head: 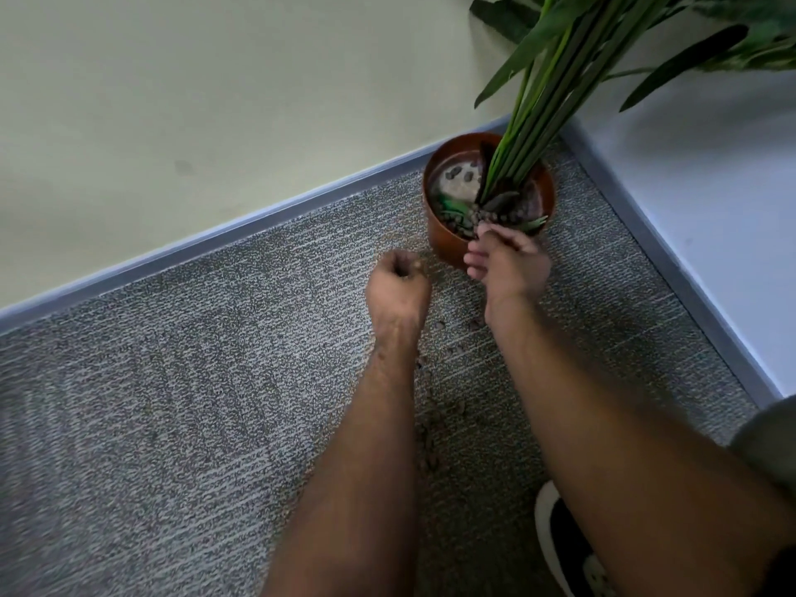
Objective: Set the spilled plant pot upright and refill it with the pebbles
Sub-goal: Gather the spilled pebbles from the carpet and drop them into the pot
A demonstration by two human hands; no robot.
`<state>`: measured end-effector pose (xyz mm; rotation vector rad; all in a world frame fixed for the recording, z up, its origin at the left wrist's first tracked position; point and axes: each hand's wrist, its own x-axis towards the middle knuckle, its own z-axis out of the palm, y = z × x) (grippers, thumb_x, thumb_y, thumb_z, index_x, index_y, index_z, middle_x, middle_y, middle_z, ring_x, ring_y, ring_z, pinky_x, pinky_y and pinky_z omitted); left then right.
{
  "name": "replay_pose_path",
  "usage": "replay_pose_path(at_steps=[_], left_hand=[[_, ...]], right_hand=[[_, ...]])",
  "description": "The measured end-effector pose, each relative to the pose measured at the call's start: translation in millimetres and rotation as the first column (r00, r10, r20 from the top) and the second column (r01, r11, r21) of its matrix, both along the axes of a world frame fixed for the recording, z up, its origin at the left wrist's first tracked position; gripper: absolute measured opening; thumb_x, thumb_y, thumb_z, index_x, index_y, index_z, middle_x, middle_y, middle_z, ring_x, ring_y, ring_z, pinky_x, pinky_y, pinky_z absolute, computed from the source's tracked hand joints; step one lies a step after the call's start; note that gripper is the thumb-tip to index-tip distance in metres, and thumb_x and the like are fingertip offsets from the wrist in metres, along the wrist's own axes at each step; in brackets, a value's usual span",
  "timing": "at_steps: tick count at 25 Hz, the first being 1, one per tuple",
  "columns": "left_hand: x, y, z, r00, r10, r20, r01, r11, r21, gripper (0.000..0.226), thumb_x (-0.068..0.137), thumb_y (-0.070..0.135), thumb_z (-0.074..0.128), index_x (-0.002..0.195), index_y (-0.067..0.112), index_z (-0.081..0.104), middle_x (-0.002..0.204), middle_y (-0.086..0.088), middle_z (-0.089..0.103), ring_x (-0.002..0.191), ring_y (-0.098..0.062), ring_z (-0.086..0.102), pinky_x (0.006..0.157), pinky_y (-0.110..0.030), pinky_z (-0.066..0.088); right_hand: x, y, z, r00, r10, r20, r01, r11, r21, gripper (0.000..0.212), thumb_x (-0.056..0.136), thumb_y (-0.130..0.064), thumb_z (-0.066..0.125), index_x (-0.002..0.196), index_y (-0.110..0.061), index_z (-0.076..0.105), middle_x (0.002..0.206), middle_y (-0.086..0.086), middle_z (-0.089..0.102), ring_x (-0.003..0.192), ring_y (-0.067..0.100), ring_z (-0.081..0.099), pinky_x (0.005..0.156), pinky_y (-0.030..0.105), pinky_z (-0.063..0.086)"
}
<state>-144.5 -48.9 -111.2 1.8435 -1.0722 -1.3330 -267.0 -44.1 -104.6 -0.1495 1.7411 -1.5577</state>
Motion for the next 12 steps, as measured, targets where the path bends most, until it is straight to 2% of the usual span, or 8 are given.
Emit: replay_pose_path(at_steps=[1, 2, 3, 4, 6, 8, 10, 12], left_hand=[[8.2, 13.4, -12.6, 0.993, -0.086, 0.083, 0.084, 0.996, 0.031, 0.012, 0.098, 0.023, 0.062, 0.108, 0.028, 0.065, 0.119, 0.004, 0.067, 0.092, -0.012, 0.068, 0.073, -0.030, 0.062], [16.4, 26.5, -27.5, 0.950, -0.233, 0.206, 0.221, 0.972, 0.082, 0.027, 0.097, 0.025, 0.063, 0.124, 0.030, 0.060, 0.136, 0.001, 0.057, 0.105, -0.015, 0.065, 0.080, -0.034, 0.062], [25.4, 39.0, -44.6, 0.853, -0.406, 0.329, 0.372, 0.914, 0.163, 0.047, 0.097, 0.027, 0.063, 0.141, 0.033, 0.050, 0.152, -0.001, 0.043, 0.123, -0.022, 0.057, 0.096, -0.042, 0.058], [33.7, 48.7, -57.7, 0.730, -0.547, 0.410, 0.491, 0.837, 0.243, 0.063, 0.096, 0.031, 0.063, 0.153, 0.035, 0.036, 0.163, -0.001, 0.027, 0.140, -0.029, 0.041, 0.111, -0.048, 0.046], [45.0, 60.6, -75.9, 0.568, -0.689, 0.450, 0.612, 0.719, 0.329, 0.084, 0.092, 0.039, 0.065, 0.160, 0.037, 0.016, 0.171, 0.003, 0.004, 0.154, -0.032, 0.012, 0.124, -0.048, 0.024], [49.4, 64.4, -91.3, 0.475, -0.746, 0.466, 0.690, 0.645, 0.329, 0.084, 0.091, 0.040, 0.064, 0.161, 0.035, 0.017, 0.171, 0.004, 0.001, 0.157, -0.028, 0.004, 0.126, -0.047, 0.021], [45.3, 64.5, -99.1, 0.388, -0.771, 0.506, 0.736, 0.589, 0.333, 0.067, 0.095, 0.034, 0.059, 0.156, 0.031, 0.033, 0.170, 0.003, 0.010, 0.156, -0.026, 0.010, 0.124, -0.046, 0.027], [36.2, 64.5, -95.0, 0.379, -0.770, 0.514, 0.730, 0.590, 0.346, 0.050, 0.099, 0.023, 0.056, 0.148, 0.025, 0.047, 0.167, 0.002, 0.021, 0.150, -0.027, 0.026, 0.116, -0.045, 0.040]], right_hand=[[2.2, 7.0, -8.6, 0.994, 0.085, -0.075, -0.082, 0.996, 0.040, 0.010, 0.087, -0.014, 0.076, 0.097, -0.014, 0.074, 0.076, 0.009, 0.075, 0.062, 0.016, 0.069, 0.051, 0.025, 0.053], [3.0, 14.1, -19.9, 0.973, 0.172, -0.153, -0.158, 0.982, 0.101, 0.008, 0.087, -0.017, 0.077, 0.095, -0.016, 0.075, 0.075, 0.007, 0.075, 0.061, 0.016, 0.069, 0.052, 0.026, 0.052], [3.9, 21.9, -30.7, 0.929, 0.271, -0.251, -0.221, 0.952, 0.211, 0.010, 0.086, -0.019, 0.077, 0.095, -0.017, 0.075, 0.079, 0.004, 0.076, 0.067, 0.018, 0.071, 0.055, 0.028, 0.053], [2.3, 28.9, -43.3, 0.854, 0.386, -0.348, -0.257, 0.896, 0.363, 0.015, 0.085, -0.022, 0.078, 0.099, -0.019, 0.076, 0.089, 0.002, 0.076, 0.078, 0.021, 0.073, 0.061, 0.031, 0.055], [-5.7, 42.0, -63.2, 0.686, 0.609, -0.398, -0.251, 0.712, 0.656, 0.040, 0.084, -0.028, 0.078, 0.123, -0.026, 0.068, 0.119, 0.003, 0.071, 0.105, 0.027, 0.068, 0.079, 0.036, 0.057], [-15.8, 52.8, -80.9, 0.580, 0.776, -0.246, -0.329, 0.500, 0.801, 0.072, 0.085, -0.031, 0.076, 0.149, -0.028, 0.044, 0.148, 0.006, 0.050, 0.129, 0.032, 0.054, 0.097, 0.038, 0.050], [-18.0, 62.5, -89.7, 0.412, 0.900, -0.144, -0.421, 0.328, 0.846, 0.084, 0.088, -0.030, 0.073, 0.158, -0.026, 0.027, 0.162, 0.007, 0.030, 0.142, 0.032, 0.040, 0.110, 0.037, 0.040], [-14.1, 70.1, -95.9, 0.247, 0.954, -0.171, -0.435, 0.267, 0.860, 0.083, 0.090, -0.026, 0.072, 0.159, -0.023, 0.025, 0.166, 0.005, 0.019, 0.147, 0.032, 0.031, 0.116, 0.038, 0.035]])
